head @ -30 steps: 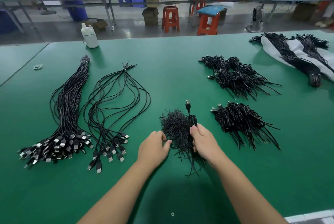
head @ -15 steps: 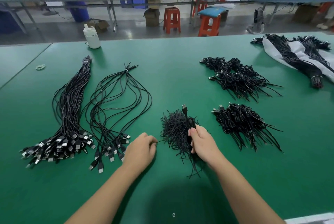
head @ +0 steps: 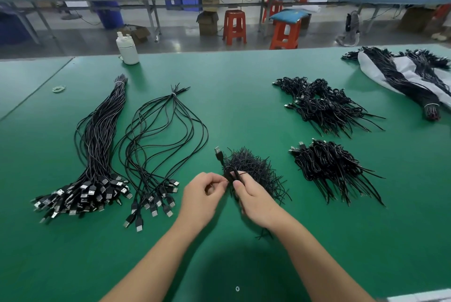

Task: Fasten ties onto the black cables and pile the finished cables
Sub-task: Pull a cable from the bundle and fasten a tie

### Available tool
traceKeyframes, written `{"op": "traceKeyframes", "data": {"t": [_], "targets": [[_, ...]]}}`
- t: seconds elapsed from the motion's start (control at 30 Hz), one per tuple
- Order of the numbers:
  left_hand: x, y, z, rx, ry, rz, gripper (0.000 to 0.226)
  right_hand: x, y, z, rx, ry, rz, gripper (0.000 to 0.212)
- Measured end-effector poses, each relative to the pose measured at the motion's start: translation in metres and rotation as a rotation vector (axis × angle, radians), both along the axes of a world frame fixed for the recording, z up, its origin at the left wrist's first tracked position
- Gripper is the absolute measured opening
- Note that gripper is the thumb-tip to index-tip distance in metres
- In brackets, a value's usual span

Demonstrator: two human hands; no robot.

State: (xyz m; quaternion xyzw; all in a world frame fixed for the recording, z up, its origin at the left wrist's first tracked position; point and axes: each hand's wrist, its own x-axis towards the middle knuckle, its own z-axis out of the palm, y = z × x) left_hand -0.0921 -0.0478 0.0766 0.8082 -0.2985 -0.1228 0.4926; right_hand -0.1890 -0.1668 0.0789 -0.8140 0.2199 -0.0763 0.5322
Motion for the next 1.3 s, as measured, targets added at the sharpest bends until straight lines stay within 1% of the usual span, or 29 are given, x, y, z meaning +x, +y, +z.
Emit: {"op": "traceKeyframes", "data": {"t": [0.07, 0.1, 0.13, 0.2, 0.23, 0.27, 0.3, 0.33, 0.4, 0.43, 0.5, 0.6, 0.7, 0.73, 0.77, 0.87, 0.93, 1.0, 1.03, 1.07, 1.2, 1.3], "targets": [[-0.001, 0.004, 0.0, 0.027, -0.137, -0.052, 0.011, -0.001, 0.0, 0.001, 0.025, -0.014, -0.015, 0.02], [-0.002, 0.006, 0.001, 0.054, -0.236, -0.084, 0.008, -0.001, 0.0, 0.001, 0.03, -0.017, -0.025, 0.019], [-0.003, 0.008, 0.002, 0.091, -0.384, -0.106, 0.007, -0.001, 0.0, 0.001, 0.035, -0.023, -0.038, 0.019], [-0.001, 0.009, 0.004, 0.132, -0.786, -0.135, 0.003, -0.001, 0.0, 0.001, 0.06, -0.019, -0.059, 0.022], [0.0, 0.009, 0.005, 0.106, -0.961, -0.156, 0.004, 0.0, 0.0, 0.001, 0.093, -0.01, -0.052, 0.023], [0.001, 0.009, 0.007, 0.071, -1.088, -0.183, 0.01, -0.001, 0.001, 0.001, 0.144, 0.002, -0.029, 0.023], [0.003, 0.01, 0.01, 0.044, -1.173, -0.227, 0.017, -0.001, 0.001, 0.0, 0.203, 0.016, 0.007, 0.024], [0.005, 0.01, 0.013, 0.036, -1.221, -0.291, 0.026, -0.002, 0.002, 0.0, 0.26, 0.03, 0.044, 0.025], [0.011, 0.011, 0.019, 0.059, -1.246, -0.425, 0.039, -0.003, 0.003, 0.0, 0.337, 0.049, 0.098, 0.027], [0.014, 0.012, 0.02, 0.078, -1.218, -0.46, 0.038, -0.004, 0.003, 0.001, 0.352, 0.054, 0.114, 0.027], [0.016, 0.013, 0.023, 0.109, -1.086, -0.448, 0.029, -0.004, 0.004, 0.003, 0.355, 0.07, 0.14, 0.025], [0.011, 0.015, 0.02, 0.116, -0.783, -0.308, 0.012, -0.007, 0.005, 0.003, 0.338, 0.094, 0.188, 0.025], [0.008, 0.011, 0.021, 0.168, -0.472, -0.194, 0.011, -0.008, 0.005, 0.004, 0.266, 0.155, 0.239, 0.024], [0.008, 0.01, 0.022, 0.187, -0.383, -0.175, 0.011, -0.007, 0.005, 0.005, 0.182, 0.188, 0.25, 0.026], [0.008, 0.008, 0.025, 0.209, -0.308, -0.163, 0.011, -0.006, 0.005, 0.005, 0.046, 0.213, 0.255, 0.029], [0.008, 0.003, 0.03, 0.302, -0.153, -0.144, 0.014, -0.006, 0.005, 0.005, -0.443, 0.243, 0.266, 0.027], [0.012, 0.002, 0.029, 0.323, -0.028, -0.138, 0.012, -0.008, 0.007, 0.005, -0.732, 0.224, 0.274, 0.026], [0.016, 0.001, 0.03, 0.296, 0.149, -0.141, 0.01, -0.01, 0.007, 0.004, -0.935, 0.19, 0.289, 0.03], [0.018, 0.001, 0.031, 0.287, 0.222, -0.143, 0.009, -0.01, 0.007, 0.004, -0.982, 0.176, 0.294, 0.032], [0.02, 0.0, 0.031, 0.289, 0.263, -0.149, 0.009, -0.011, 0.008, 0.004, -1.005, 0.171, 0.297, 0.033], [0.025, -0.001, 0.033, 0.282, 0.313, -0.167, 0.005, -0.011, 0.008, 0.004, -1.024, 0.179, 0.31, 0.035], [0.028, 0.0, 0.029, 0.279, 0.31, -0.134, 0.007, -0.011, 0.009, 0.001, -1.035, 0.174, 0.318, 0.037]]}}
